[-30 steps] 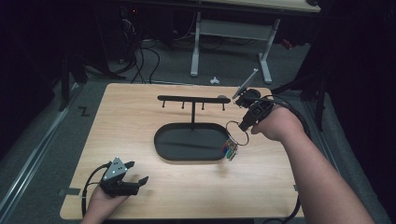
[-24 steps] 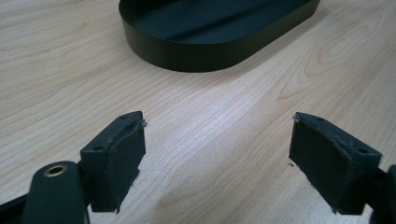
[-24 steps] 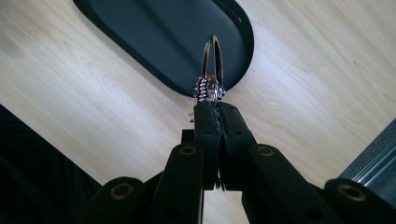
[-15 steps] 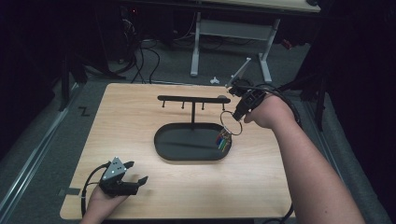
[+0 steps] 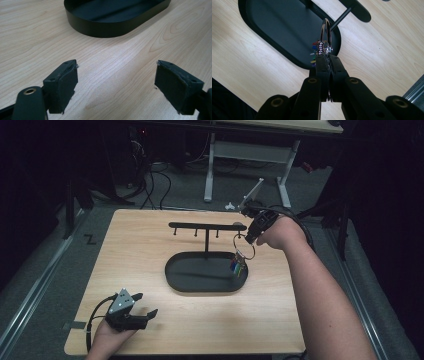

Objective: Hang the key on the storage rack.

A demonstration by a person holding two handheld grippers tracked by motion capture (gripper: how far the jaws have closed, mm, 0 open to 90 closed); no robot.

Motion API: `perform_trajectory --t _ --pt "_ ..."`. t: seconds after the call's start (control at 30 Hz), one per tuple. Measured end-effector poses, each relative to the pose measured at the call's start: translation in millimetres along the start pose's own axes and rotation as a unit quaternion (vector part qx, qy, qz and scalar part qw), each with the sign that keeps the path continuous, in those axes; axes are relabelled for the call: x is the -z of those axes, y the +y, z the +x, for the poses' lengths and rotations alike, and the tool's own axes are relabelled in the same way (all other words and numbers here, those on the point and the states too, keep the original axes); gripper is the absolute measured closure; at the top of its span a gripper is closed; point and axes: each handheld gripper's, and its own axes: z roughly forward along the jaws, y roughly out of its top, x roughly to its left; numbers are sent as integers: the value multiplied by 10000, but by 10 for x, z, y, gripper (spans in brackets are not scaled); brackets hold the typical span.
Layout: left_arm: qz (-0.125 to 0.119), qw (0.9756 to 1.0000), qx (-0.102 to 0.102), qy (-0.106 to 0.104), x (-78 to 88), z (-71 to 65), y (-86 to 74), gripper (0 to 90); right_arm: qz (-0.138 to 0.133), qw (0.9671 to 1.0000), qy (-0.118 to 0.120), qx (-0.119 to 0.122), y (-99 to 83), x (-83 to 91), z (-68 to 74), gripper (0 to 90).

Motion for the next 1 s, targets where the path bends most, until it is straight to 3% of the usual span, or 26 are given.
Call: perform_trajectory --t 0.1,0.13,0.63,0.83,1.0 --pt "14 10000 24 -3 5 14 -3 192 38 9999 21 -104 40 -28 2 880" --pt "3 10000 27 -3 3 11 -5 192 8 10000 14 -19 60 -49 -22 880" --pt "22 10000 26 -4 6 19 -10 193 49 9998 133 -157 256 -236 -185 877" --pt "27 10000 33 -3 4 21 -13 193 21 9997 166 -167 262 -235 -203 859" --pt "33 10000 41 -5 -1 18 -13 193 -218 9995 70 -228 220 -125 -191 804"
